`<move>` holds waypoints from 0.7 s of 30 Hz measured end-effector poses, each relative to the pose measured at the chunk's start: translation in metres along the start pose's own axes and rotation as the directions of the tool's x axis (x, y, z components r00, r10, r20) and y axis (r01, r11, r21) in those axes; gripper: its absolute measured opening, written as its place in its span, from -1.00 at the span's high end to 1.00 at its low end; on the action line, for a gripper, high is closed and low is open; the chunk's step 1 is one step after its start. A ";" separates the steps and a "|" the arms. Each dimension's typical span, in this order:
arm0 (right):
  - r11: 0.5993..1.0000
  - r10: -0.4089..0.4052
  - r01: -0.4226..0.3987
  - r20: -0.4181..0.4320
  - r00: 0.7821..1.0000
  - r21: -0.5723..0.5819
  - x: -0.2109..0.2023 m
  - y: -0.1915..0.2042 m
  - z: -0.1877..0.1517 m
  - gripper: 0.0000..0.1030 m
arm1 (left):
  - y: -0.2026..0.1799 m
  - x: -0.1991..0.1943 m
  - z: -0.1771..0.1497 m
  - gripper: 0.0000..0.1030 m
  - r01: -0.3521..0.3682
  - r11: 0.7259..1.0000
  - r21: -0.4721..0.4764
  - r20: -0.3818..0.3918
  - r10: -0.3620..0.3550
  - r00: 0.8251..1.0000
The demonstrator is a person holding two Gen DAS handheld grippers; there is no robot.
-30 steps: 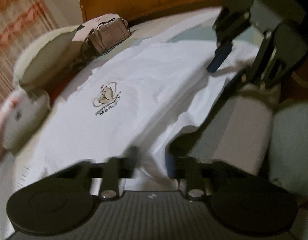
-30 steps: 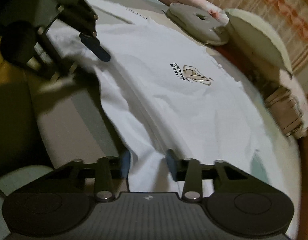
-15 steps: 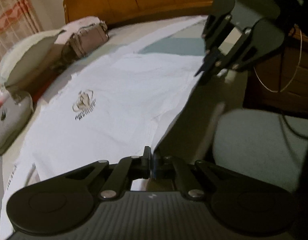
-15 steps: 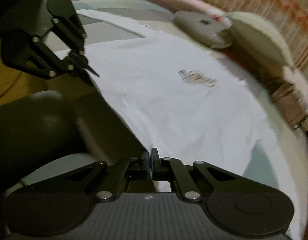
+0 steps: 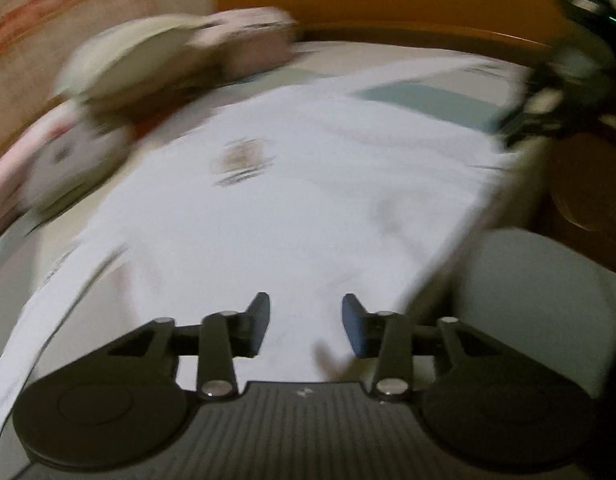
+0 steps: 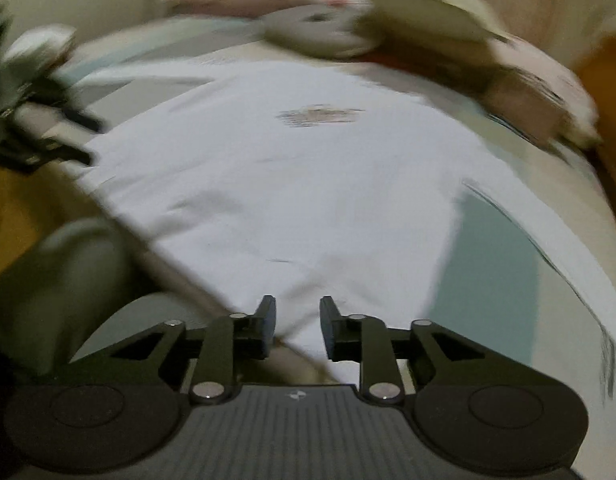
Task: Fold clothes
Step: 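Release the shirt and lift both tools away from the folded body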
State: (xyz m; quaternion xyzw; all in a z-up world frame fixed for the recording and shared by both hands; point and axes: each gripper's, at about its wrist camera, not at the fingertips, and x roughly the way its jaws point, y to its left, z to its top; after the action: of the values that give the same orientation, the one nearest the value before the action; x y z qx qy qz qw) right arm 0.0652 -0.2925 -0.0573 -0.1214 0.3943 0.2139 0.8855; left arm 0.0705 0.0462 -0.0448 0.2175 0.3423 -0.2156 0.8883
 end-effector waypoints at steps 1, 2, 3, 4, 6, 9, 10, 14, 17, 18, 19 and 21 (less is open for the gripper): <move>0.998 -0.021 0.021 0.005 1.000 0.061 0.002 -0.011 -0.004 0.38 | 0.009 0.003 -0.005 0.16 -0.040 0.998 -0.044 -0.013 0.039 0.999; 0.990 -0.031 0.031 0.003 0.999 0.136 0.007 -0.024 -0.010 0.38 | 0.018 0.006 -0.010 0.15 -0.080 0.993 -0.088 -0.028 0.078 0.997; 0.975 -0.029 0.027 0.006 1.000 0.220 0.012 -0.037 -0.017 0.38 | 0.027 0.007 -0.016 0.15 -0.105 0.985 -0.141 -0.041 0.100 0.994; 0.954 -0.021 0.016 0.014 1.000 0.298 0.016 -0.048 -0.025 0.38 | 0.035 0.007 -0.023 0.15 -0.122 0.973 -0.197 -0.053 0.114 0.992; 0.905 0.021 -0.040 0.049 0.999 0.423 0.020 -0.065 -0.043 0.37 | 0.051 0.008 -0.038 0.14 -0.158 0.939 -0.306 -0.078 0.141 0.987; 0.858 0.055 -0.098 0.099 0.994 0.504 0.027 -0.073 -0.059 0.28 | 0.074 0.011 -0.060 0.04 -0.171 0.877 -0.449 -0.098 0.142 0.985; 0.845 0.064 -0.116 0.116 0.991 0.522 0.028 -0.074 -0.062 0.21 | 0.077 0.013 -0.066 0.02 -0.176 0.863 -0.474 -0.105 0.143 0.984; 0.828 0.068 -0.143 0.157 0.985 0.543 0.039 -0.078 -0.056 0.20 | 0.085 0.024 -0.080 -0.13 -0.161 0.810 -0.564 -0.114 0.116 0.987; 0.818 0.070 -0.154 0.170 0.983 0.554 0.046 -0.080 -0.049 0.18 | 0.081 0.027 -0.078 -0.25 -0.143 0.806 -0.574 -0.111 0.097 0.989; 0.821 0.071 -0.150 0.163 0.984 0.551 0.044 -0.079 -0.048 0.17 | 0.077 0.026 -0.077 -0.24 -0.138 0.816 -0.562 -0.114 0.090 0.989; 0.828 0.076 -0.147 0.151 0.986 0.541 0.043 -0.078 -0.047 0.18 | 0.072 0.024 -0.077 -0.24 -0.134 0.827 -0.546 -0.116 0.083 0.990; 0.844 0.090 -0.148 0.136 0.987 0.515 0.039 -0.071 -0.049 0.29 | 0.066 0.021 -0.078 -0.04 -0.129 0.840 -0.527 -0.107 0.086 0.991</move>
State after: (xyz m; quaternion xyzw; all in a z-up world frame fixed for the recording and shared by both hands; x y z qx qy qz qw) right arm 0.0907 -0.3629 -0.1159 0.1603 0.3966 0.1593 0.8897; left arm 0.0799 0.1368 -0.0959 -0.0100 0.4107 -0.0534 0.9102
